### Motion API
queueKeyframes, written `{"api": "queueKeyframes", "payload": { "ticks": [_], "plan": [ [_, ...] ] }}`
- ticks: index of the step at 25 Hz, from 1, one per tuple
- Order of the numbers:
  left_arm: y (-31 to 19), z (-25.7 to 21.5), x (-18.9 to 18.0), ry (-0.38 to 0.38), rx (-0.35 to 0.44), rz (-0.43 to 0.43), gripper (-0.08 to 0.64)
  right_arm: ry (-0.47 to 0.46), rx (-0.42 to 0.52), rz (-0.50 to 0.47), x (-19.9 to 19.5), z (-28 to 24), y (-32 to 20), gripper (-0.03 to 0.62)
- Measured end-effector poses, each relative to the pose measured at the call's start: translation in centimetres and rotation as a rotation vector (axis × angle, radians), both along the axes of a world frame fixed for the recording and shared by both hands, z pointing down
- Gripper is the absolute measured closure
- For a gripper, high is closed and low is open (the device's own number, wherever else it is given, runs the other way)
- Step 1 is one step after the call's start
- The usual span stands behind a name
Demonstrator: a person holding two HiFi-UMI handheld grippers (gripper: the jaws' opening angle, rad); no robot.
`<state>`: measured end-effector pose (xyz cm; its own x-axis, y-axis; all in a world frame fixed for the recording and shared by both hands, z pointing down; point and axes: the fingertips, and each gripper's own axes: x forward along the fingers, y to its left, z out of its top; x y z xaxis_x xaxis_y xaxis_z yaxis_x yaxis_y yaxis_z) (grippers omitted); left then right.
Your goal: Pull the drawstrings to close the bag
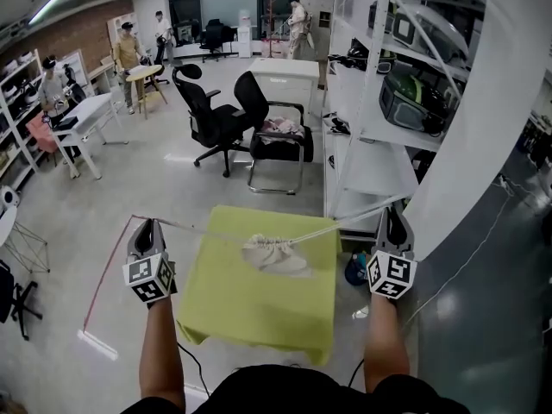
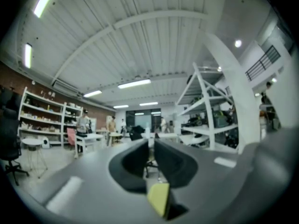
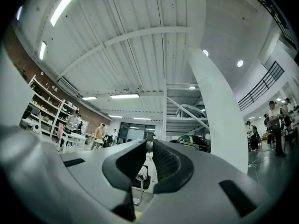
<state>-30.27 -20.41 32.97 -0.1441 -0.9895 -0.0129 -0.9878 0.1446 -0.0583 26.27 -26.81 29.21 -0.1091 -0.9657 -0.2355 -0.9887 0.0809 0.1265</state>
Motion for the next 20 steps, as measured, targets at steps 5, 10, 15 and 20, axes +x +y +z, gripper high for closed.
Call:
{"api": "queueKeyframes", "payload": {
  "ticks": [5,10,15,20],
  "plan": [
    [-2.0,-0.6,2.3,-0.01,0.0,0.011,0.517,0.032,-0.01,-0.072,-2.0,0.0,-1.8,0.552],
    [-4.2,0.1,3.8,-0.015,-0.026,0.003,0.517,0.036,-0.056,-0.138,-3.5,1.1,-4.5,0.552],
    [-7.4,0.9,4.4,-0.008,-0.038,0.034,0.517,0.044,-0.08,-0.156,-5.0,2.1,-7.1,0.552],
    [-12.2,-0.2,4.7,-0.019,-0.016,0.082,0.517,0.058,-0.077,-0.135,-6.0,1.5,-11.0,0.552]
  ]
}}
